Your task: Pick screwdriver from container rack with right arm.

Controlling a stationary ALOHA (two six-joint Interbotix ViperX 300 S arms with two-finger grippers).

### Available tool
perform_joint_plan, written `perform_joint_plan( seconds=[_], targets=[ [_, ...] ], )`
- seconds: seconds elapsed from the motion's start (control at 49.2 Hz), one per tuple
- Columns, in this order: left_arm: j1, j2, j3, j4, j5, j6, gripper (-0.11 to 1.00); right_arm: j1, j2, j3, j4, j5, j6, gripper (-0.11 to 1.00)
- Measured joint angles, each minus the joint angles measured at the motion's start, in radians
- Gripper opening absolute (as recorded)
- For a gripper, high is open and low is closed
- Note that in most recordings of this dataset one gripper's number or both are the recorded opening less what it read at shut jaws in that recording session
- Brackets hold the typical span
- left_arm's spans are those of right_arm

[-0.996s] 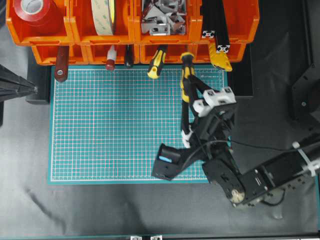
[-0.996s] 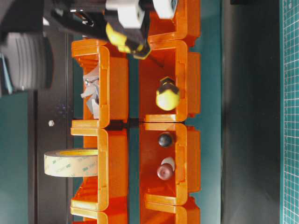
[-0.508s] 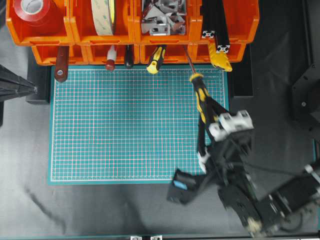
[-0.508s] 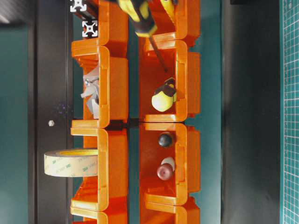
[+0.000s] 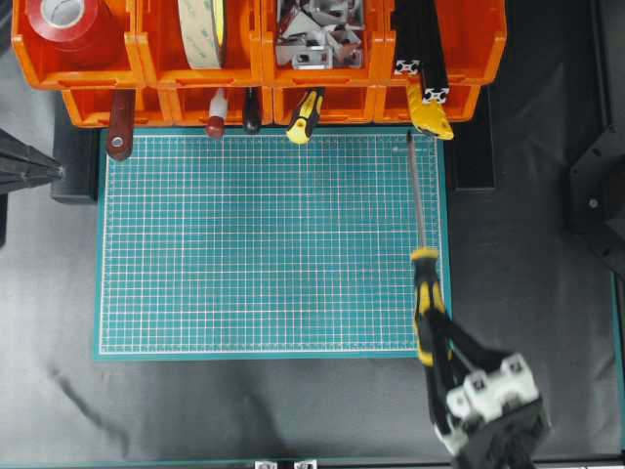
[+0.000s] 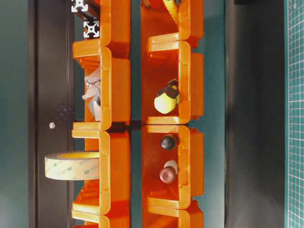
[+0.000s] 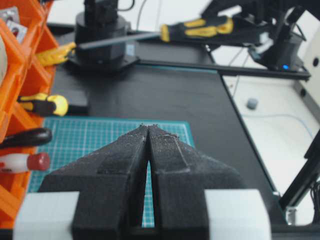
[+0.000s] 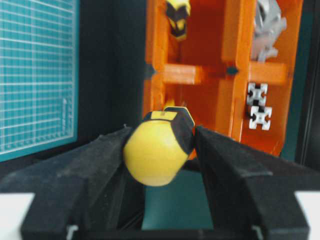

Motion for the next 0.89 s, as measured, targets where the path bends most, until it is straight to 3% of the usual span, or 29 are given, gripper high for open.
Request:
perform_joint_plan(
  seconds=[0.183, 0.285, 0.61, 0.894],
  targets=[
    [0.0, -0.021, 0.0, 0.0, 0.0, 0.0, 0.0, 0.009, 0.018, -0.041, -0.003, -0.002, -0.075, 0.43],
    [0.0, -0.034, 0.0, 0.0, 0.0, 0.0, 0.0, 0.014, 0.02, -0.043, -0.003, -0.034, -0.084, 0.43],
    [-0.002, -0.046, 0.0, 0.002, 0.0, -0.015, 0.0, 0.011, 0.044, 0.015, -0.003, -0.207, -0.064, 0.43],
    [-0.002, -0.046, 0.0, 0.0, 0.002, -0.025, 0.0, -0.107, 0.058, 0.117, -0.003, -0.434, -0.006, 0.43]
  ],
)
